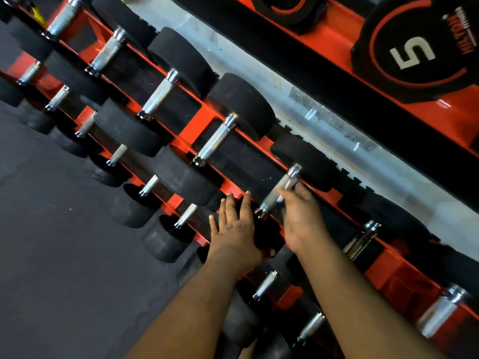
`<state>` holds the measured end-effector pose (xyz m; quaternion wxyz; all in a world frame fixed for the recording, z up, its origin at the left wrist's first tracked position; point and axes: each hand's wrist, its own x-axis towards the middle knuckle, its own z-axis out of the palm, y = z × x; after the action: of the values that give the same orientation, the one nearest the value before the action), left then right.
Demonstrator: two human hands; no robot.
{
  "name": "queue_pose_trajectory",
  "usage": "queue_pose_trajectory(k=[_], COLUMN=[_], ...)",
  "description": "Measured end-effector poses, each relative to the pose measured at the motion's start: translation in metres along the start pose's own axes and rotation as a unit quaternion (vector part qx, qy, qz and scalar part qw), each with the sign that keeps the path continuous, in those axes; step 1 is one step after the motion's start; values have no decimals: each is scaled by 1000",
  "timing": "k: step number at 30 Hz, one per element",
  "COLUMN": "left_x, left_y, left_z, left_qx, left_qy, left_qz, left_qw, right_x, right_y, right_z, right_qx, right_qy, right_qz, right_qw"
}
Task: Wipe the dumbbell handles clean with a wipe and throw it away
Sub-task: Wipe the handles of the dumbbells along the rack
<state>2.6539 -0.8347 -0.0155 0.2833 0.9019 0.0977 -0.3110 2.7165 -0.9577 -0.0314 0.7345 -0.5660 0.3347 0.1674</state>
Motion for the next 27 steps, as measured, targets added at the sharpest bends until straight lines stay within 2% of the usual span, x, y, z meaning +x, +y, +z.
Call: queue_pose_trajectory(k=[3, 6, 8, 10, 12, 14, 16, 18, 20, 22, 24, 27], left_x=[-1, -1, -1, -1, -1, -1, -1, -1, 0, 0, 0, 0], left_y=[0, -1, -1, 0, 1, 0, 0, 0, -1, -2, -1, -1], left_z=[1, 2, 2, 0, 0, -1, -1, -1, -1, -1, 0, -1], left_qx=[-5, 4, 6, 5, 6, 8, 5, 6, 12, 14, 10, 7], left_qy=[2, 10, 10, 2, -2, -1, -1, -1, -1, -6, -6, -2], left_qz=[2, 5, 3, 2, 2, 1, 1, 3, 4, 3, 4, 2], left_qw=[1000, 1000, 1000, 1000, 1000, 1000, 1000, 1000, 1000, 1000, 1000, 1000], right_x=[3, -20, -28, -20, 1, 20, 25, 22, 27, 34, 32, 15], right_y=[-3, 27, 31, 18, -3, -14, -5, 4, -2, -10, -10, 14], right_z=[2, -4, -7, -6, -2, 1, 2, 2, -2, -6, -7, -11], right_qx=[-76, -179, -204, -147, -37, 81, 109, 76, 93, 118, 55, -103], right_qy=[39, -24, -43, -10, 45, 101, 74, 2, -37, -34, -38, -56], right_qz=[-34, 9, 44, 37, 6, 18, 84, 124, 123, 93, 78, 142], right_qw=[996, 984, 977, 988, 998, 991, 988, 989, 987, 988, 995, 983])
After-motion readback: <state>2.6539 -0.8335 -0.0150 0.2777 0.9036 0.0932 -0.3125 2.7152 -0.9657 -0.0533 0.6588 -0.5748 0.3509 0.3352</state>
